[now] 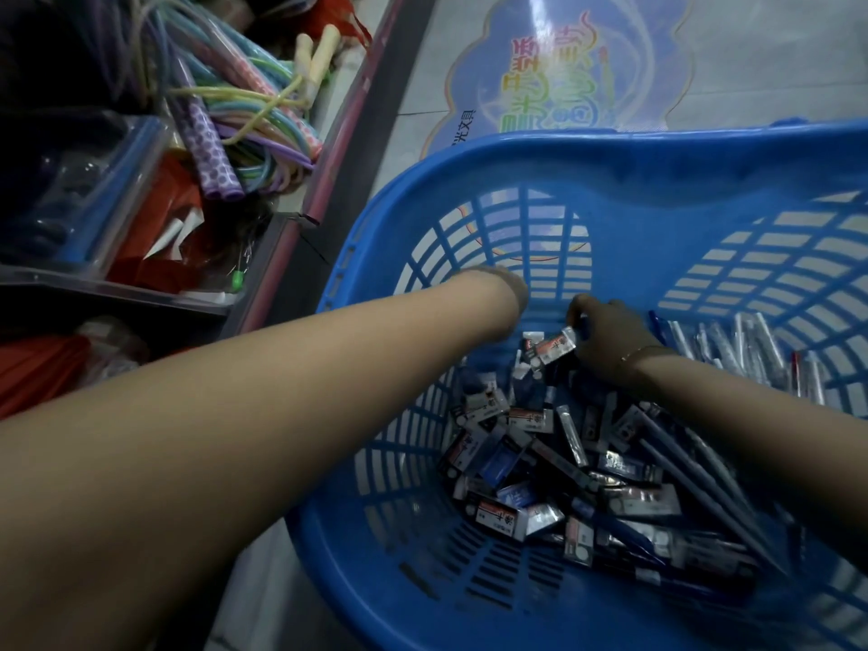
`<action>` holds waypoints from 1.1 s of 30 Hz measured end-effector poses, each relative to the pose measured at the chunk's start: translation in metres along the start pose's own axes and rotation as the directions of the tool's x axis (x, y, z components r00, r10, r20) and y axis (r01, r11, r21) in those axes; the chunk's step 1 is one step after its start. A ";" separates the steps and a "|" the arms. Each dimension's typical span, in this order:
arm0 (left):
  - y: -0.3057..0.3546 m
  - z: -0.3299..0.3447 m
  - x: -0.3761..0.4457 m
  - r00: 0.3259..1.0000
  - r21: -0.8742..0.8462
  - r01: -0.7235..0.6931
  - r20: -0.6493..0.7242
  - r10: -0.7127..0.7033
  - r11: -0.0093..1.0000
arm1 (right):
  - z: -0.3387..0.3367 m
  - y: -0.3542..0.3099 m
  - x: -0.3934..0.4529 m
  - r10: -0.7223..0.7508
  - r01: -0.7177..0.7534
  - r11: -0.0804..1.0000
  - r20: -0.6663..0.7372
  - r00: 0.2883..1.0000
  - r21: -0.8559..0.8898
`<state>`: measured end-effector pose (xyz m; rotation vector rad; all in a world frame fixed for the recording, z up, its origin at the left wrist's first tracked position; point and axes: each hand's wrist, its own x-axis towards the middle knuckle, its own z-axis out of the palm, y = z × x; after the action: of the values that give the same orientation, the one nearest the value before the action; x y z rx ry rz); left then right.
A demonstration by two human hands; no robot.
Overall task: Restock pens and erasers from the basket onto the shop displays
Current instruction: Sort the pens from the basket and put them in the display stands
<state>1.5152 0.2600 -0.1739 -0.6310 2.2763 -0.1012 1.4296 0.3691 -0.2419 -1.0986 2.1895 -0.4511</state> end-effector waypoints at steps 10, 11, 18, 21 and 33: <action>0.000 0.007 0.003 0.955 0.230 -0.151 -0.218 0.202 0.961 | -0.013 -0.024 -0.007 0.286 -0.261 0.567 0.111 0.952 0.781; 0.003 0.006 0.002 0.950 0.244 -0.153 -0.230 0.210 0.958 | -0.012 -0.028 -0.007 0.290 -0.258 0.510 0.118 0.950 0.821; 0.018 0.015 -0.021 0.997 0.077 0.050 0.054 -0.055 0.996 | -0.004 -0.023 -0.005 0.185 -0.137 0.845 -0.043 0.982 0.517; 0.020 0.034 -0.035 0.949 0.092 -0.079 0.312 0.047 0.993 | -0.006 -0.017 -0.012 -0.006 0.012 0.998 0.102 0.995 -0.061; 0.027 0.054 -0.032 0.932 -0.566 0.363 0.196 -0.306 0.741 | 0.026 -0.030 -0.020 0.194 -0.181 0.958 0.040 0.980 -0.222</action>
<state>1.5605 0.3050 -0.1980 -1.3479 2.0641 0.4878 1.4737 0.3671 -0.2367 -0.9878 2.3018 -0.0945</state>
